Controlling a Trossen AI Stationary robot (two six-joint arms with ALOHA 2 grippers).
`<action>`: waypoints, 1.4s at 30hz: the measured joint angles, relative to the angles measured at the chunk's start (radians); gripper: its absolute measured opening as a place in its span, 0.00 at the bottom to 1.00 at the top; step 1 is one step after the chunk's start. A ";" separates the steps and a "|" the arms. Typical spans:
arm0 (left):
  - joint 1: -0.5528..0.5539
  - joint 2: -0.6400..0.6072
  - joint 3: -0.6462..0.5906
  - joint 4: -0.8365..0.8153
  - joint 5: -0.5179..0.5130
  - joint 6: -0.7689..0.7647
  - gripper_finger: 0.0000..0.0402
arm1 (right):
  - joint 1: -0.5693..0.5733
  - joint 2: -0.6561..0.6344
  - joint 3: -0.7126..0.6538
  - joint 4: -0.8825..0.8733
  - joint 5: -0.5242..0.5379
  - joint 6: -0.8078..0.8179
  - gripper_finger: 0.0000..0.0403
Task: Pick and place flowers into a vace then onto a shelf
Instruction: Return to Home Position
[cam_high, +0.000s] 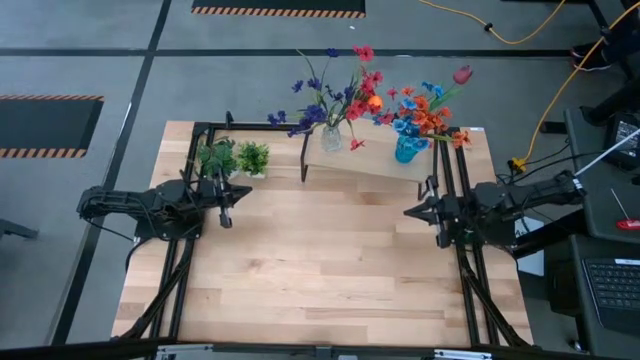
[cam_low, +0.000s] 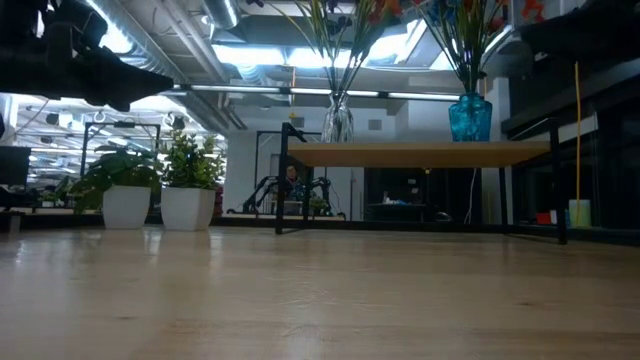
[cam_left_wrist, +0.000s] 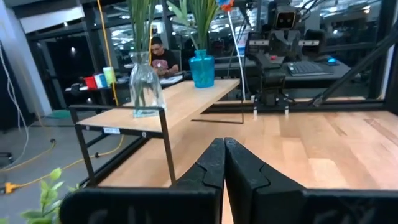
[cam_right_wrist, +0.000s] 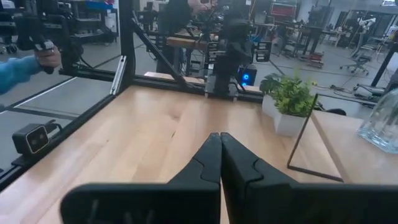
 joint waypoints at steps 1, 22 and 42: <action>0.001 0.001 0.000 -0.003 -0.001 -0.001 0.01 | 0.000 -0.022 0.000 -0.019 0.000 0.001 0.00; 0.087 0.008 0.000 -0.007 0.020 -0.047 0.00 | 0.000 -0.288 -0.255 0.111 0.003 -0.025 0.00; 0.087 0.010 0.000 -0.007 0.022 -0.141 0.02 | 0.001 -0.282 -0.264 0.139 0.003 0.007 0.05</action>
